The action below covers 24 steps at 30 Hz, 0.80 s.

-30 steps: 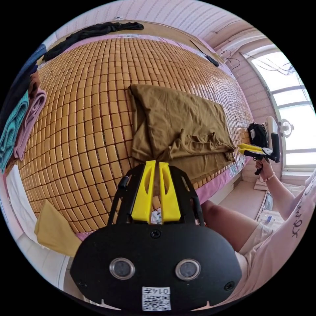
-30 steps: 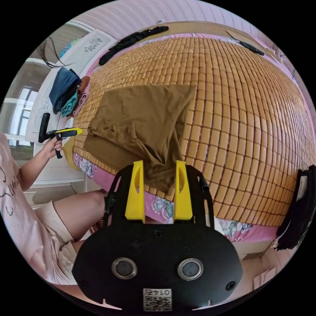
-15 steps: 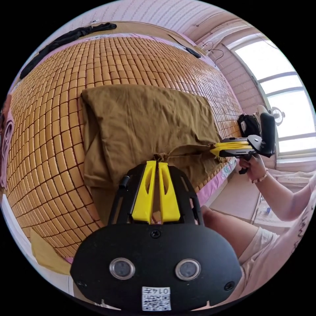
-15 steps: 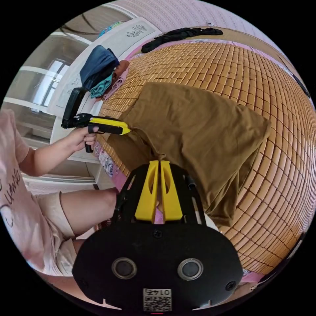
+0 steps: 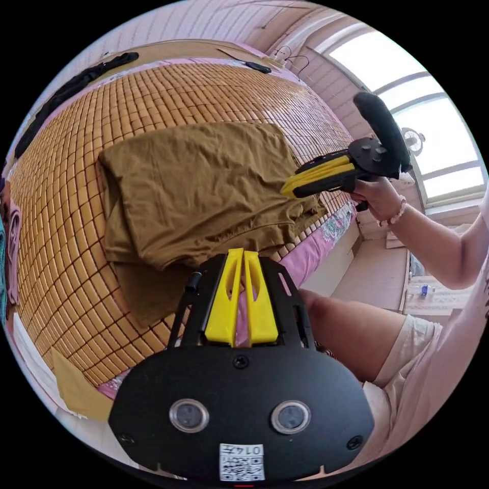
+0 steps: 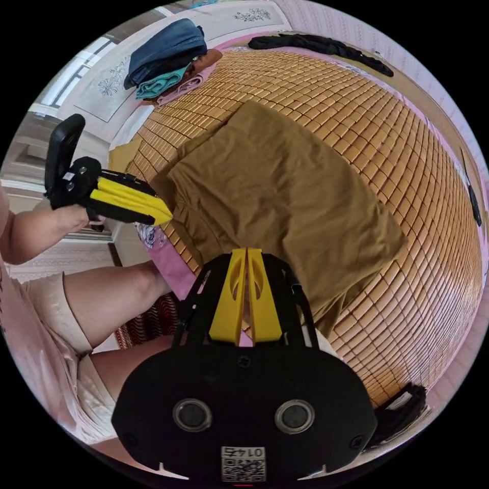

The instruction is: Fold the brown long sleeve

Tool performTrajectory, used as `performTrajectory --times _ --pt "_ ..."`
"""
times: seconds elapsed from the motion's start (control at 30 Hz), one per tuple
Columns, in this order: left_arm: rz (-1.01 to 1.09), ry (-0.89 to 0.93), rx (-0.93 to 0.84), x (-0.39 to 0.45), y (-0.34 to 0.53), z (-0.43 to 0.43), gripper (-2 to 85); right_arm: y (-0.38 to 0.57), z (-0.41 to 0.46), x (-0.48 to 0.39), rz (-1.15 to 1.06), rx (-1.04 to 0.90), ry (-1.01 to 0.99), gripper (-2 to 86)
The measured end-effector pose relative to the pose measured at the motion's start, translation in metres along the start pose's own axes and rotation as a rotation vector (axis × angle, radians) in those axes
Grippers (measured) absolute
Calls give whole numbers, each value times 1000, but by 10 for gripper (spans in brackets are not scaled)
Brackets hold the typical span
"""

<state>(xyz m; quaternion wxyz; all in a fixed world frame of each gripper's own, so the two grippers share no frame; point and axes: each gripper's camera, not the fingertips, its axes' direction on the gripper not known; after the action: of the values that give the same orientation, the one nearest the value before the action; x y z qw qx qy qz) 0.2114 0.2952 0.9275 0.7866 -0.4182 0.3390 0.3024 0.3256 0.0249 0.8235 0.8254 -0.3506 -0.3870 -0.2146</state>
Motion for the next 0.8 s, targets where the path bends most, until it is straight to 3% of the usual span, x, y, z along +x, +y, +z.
performTrajectory --times 0.13,0.27,0.4,0.47,0.53,0.8 --pt "12 -96 115 29 -14 28 -10 -36 61 -18 18 -253 72 -6" --pt "48 -176 -22 42 -11 79 -10 -36 62 -12 96 -196 28 -7" --pt "126 -185 103 45 16 78 -10 -60 52 -1 29 -281 -70 -6" --pt "152 -175 95 46 20 79 -10 -86 27 13 62 -121 -23 -5" --pt "154 -171 85 46 20 80 -10 -109 29 27 96 -82 59 -5" --pt "147 -193 106 51 32 84 -10 -159 34 36 22 -218 123 -5"
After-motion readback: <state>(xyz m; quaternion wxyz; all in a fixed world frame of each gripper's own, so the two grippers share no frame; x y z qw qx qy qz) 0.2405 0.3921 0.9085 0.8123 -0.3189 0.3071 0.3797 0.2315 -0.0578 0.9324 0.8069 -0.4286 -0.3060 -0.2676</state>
